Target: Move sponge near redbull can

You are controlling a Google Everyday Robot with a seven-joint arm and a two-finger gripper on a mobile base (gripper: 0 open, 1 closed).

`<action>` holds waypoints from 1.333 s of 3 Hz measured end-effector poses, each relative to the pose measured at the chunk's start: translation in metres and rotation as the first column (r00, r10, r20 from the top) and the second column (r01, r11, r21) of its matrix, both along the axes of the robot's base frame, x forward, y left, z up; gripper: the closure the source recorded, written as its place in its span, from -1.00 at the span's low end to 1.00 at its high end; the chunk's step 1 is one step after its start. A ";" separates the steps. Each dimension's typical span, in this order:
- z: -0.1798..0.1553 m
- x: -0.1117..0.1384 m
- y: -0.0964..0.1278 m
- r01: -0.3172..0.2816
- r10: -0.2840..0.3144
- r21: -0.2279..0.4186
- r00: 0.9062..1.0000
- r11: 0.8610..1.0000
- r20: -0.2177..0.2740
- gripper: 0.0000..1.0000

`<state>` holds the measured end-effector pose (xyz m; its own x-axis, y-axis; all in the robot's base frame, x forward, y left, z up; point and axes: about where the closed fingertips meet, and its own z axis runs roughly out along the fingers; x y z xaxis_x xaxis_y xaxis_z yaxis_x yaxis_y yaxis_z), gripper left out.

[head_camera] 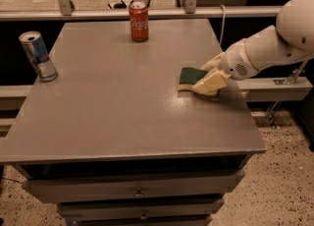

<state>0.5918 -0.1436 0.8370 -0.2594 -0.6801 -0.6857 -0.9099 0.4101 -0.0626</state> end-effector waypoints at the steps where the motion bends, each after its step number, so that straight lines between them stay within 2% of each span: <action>1: 0.018 0.010 0.002 0.002 -0.002 0.001 0.999 1.000 0.047 0.74; 2: 0.051 0.017 0.005 0.013 -0.014 0.011 0.994 1.000 0.108 1.00; 3: 0.051 0.017 0.005 0.013 -0.014 0.011 0.994 1.000 0.107 1.00; 4: 0.058 0.018 0.019 -0.016 0.015 0.008 0.990 1.000 0.142 1.00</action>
Offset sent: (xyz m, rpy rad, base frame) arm 0.0243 0.0030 0.0929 0.0213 -0.1858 -0.0375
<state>0.6102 -0.1247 0.8950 -0.1479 -0.6765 -0.7214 -0.8984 0.3969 -0.1880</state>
